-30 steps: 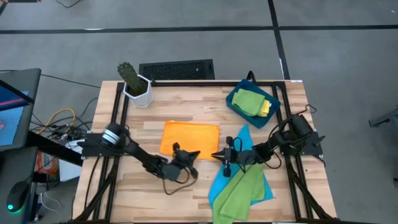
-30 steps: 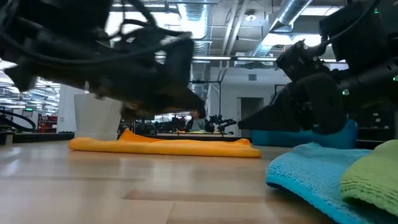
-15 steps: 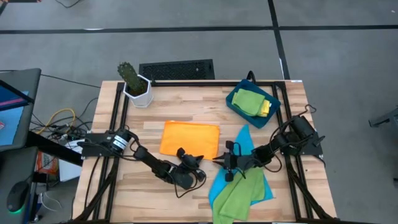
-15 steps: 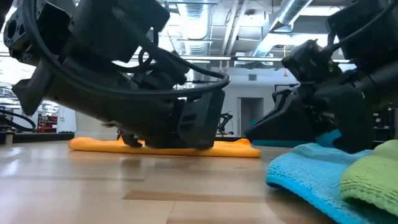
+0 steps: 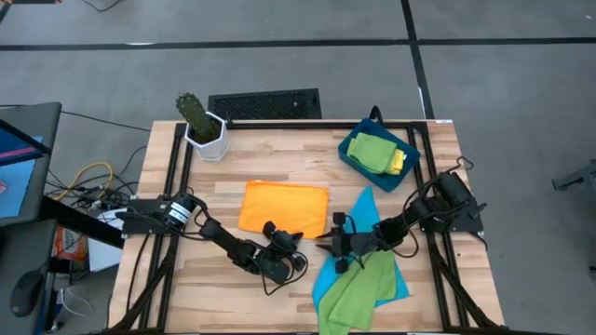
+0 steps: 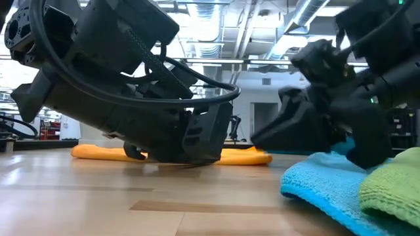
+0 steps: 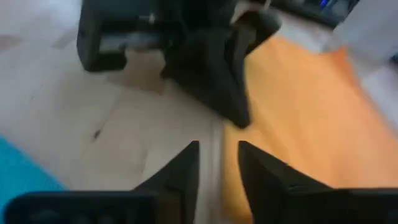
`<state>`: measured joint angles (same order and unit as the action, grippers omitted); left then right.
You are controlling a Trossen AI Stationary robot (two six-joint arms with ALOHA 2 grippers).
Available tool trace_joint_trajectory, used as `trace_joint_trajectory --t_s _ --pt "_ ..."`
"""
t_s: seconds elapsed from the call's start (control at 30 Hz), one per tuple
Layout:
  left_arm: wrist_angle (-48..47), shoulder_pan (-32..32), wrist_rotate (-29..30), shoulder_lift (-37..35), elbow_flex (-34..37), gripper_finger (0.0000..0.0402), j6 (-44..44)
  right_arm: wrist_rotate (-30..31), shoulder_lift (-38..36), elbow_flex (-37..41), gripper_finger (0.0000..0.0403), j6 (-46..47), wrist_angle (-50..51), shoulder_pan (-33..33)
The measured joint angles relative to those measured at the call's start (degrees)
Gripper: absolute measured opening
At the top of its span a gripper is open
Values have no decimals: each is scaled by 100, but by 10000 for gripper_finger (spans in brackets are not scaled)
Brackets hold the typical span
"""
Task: Fold microfiber towels
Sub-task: Fold the orange microfiber cloth
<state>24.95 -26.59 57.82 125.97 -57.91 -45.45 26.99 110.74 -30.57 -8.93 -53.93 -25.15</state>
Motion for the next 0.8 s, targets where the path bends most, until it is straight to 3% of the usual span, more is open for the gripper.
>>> trace_joint_trajectory --t_s 0.2,0.33,0.43,0.6,0.8 --pt "221 -3 -107 -75 9 0 378 89 33 -72 211 285 162 88" --pt "351 -31 -68 -596 -55 0 1237 -6 210 -74 203 651 368 129" --pt "-55 -89 -53 -1002 -59 0 1614 -10 266 -44 191 880 372 130" --pt "-1192 -322 -15 -1184 -5 0 634 33 261 -40 174 964 527 129" --pt "-1250 -474 29 -494 115 0 -605 32 266 -35 122 969 536 129"
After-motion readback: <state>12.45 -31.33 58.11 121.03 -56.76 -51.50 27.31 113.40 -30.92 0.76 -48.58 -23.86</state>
